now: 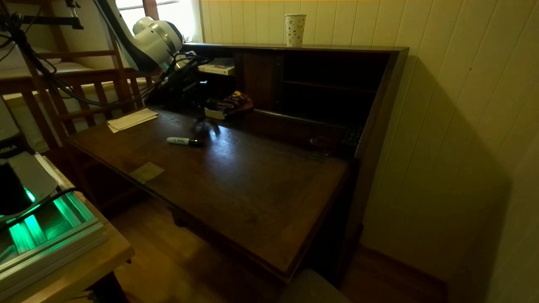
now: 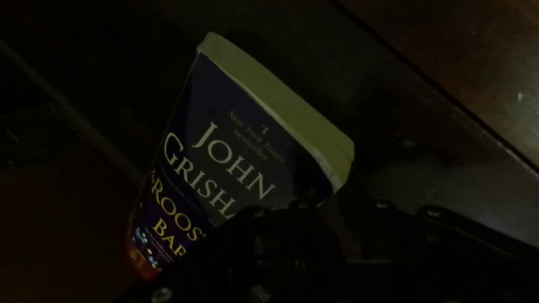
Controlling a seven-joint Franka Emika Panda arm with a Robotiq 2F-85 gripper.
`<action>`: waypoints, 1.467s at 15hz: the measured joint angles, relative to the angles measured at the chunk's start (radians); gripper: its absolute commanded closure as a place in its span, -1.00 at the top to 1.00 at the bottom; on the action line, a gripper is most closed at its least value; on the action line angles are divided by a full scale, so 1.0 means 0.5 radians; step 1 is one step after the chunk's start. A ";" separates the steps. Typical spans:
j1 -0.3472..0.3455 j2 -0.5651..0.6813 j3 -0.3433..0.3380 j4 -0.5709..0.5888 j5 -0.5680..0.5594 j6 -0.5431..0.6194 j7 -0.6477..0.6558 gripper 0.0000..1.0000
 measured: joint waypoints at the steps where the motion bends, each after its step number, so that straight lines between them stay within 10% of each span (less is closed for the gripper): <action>1: 0.000 0.000 0.007 0.000 0.006 0.001 -0.023 -0.02; 8: 0.016 0.023 0.052 -0.007 0.077 -0.034 -0.131 0.94; 22: 0.124 0.058 0.041 0.108 0.019 -0.454 0.066 1.00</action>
